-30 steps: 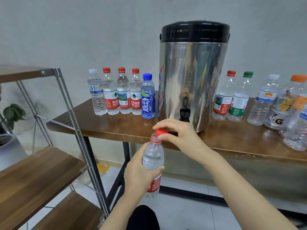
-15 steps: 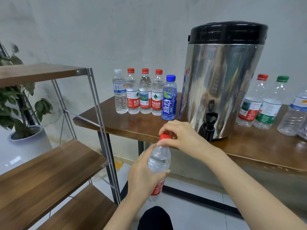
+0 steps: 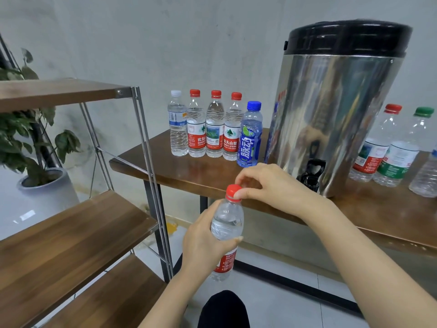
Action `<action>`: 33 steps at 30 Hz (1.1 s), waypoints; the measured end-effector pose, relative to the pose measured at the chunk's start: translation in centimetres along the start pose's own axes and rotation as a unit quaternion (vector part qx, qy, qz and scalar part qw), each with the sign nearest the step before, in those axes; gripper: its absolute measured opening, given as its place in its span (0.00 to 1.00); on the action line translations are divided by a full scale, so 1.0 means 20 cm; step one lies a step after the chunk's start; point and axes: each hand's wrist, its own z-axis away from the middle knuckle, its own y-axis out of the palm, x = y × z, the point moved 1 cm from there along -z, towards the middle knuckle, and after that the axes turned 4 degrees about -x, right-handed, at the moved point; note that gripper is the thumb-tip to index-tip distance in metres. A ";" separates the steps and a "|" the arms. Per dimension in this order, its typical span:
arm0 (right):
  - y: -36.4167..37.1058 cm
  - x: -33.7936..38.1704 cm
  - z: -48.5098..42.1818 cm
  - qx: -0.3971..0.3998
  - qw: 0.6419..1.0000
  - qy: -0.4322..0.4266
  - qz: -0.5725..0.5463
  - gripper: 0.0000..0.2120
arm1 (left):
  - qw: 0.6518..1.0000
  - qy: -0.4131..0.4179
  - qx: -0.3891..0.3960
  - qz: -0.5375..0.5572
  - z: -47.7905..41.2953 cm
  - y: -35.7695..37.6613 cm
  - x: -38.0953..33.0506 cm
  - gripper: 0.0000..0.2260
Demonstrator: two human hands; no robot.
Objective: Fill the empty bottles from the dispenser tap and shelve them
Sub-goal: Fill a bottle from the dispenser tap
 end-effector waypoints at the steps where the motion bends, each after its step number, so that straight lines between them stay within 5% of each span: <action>1: 0.00 0.00 0.00 0.016 1.000 -0.010 0.020 0.18 | 1.000 -0.004 0.003 0.011 0.00 0.00 0.01 0.34; 10: 0.09 0.03 -0.07 0.019 0.999 -0.034 0.005 0.09 | 1.000 0.006 -0.009 0.016 -0.05 -0.01 0.02 0.34; 19: 0.19 -0.02 -0.28 -0.251 0.962 0.051 -0.095 0.19 | 0.985 0.029 -0.124 0.113 -0.45 -0.20 -0.15 0.37; 24: 0.36 -0.15 -0.41 -0.210 0.972 0.097 -0.035 0.20 | 0.978 0.043 -0.190 0.069 -0.82 -0.26 -0.11 0.43; 33: 0.58 -0.25 -0.65 -0.144 0.979 0.092 0.110 0.20 | 0.968 0.035 -0.247 -0.012 -1.16 -0.21 0.14 0.36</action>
